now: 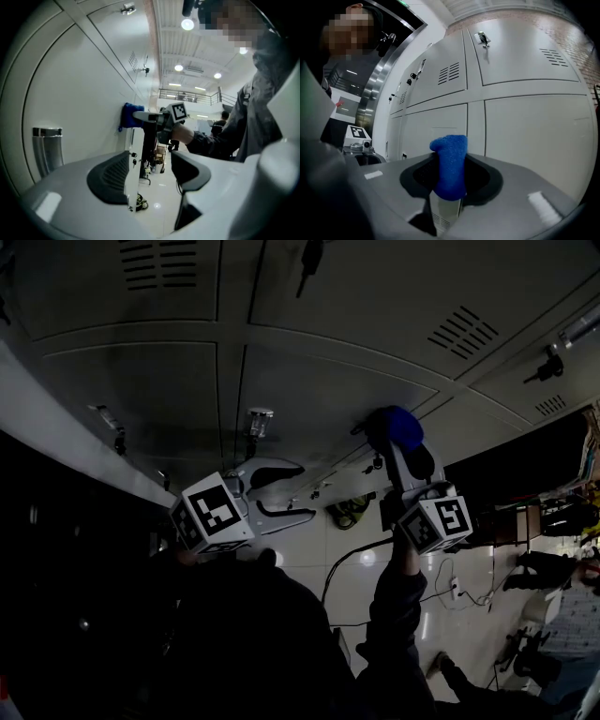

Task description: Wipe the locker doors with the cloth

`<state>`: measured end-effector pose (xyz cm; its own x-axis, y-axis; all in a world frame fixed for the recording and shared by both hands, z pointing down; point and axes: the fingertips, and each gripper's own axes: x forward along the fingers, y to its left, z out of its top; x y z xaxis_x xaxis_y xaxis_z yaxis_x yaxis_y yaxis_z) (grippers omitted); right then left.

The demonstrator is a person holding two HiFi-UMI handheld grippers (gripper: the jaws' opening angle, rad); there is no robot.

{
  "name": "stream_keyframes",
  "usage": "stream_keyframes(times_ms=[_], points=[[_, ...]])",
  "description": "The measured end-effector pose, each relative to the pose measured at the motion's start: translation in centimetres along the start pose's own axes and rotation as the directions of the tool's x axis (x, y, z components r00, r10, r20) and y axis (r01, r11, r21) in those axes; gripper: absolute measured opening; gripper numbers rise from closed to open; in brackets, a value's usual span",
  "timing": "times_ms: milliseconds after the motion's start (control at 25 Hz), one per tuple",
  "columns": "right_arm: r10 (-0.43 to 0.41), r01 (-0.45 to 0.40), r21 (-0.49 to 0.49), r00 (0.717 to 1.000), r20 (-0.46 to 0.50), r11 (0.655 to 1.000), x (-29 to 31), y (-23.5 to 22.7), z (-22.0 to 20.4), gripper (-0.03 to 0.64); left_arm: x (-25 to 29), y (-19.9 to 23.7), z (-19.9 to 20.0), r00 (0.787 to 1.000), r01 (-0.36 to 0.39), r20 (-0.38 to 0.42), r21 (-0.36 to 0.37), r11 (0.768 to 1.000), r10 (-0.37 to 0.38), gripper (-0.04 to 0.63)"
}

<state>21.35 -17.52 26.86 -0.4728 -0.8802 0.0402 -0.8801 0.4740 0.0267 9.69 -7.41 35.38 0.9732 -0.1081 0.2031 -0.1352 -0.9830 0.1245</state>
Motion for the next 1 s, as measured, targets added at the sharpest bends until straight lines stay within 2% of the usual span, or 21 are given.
stream_keyframes(times_ms=[240, 480, 760, 1000], points=[[-0.033, 0.033, -0.006, 0.999, -0.011, 0.999, -0.9, -1.8, -0.3, 0.127, 1.3, -0.4, 0.3, 1.000, 0.020, -0.007, 0.006, 1.000, -0.020, 0.264], [-0.029, 0.029, -0.027, 1.000, 0.009, 0.999, -1.2, -0.5, -0.2, 0.127, 1.1, -0.7, 0.0, 1.000, 0.020, -0.018, 0.004, 1.000, -0.019, 0.264], [0.098, -0.097, -0.016, 0.995, 0.032, 0.995, 1.2, 6.5, -0.3, 0.127, -1.7, -0.3, -1.0, 1.000, -0.022, -0.020, -0.013, 1.000, 0.022, 0.263], [0.232, -0.232, -0.017, 0.972, 0.026, 0.973, 5.2, 13.2, -1.5, 0.127, -5.4, 0.5, -1.9, 0.997, -0.082, -0.011, -0.026, 0.996, 0.082, 0.264]])
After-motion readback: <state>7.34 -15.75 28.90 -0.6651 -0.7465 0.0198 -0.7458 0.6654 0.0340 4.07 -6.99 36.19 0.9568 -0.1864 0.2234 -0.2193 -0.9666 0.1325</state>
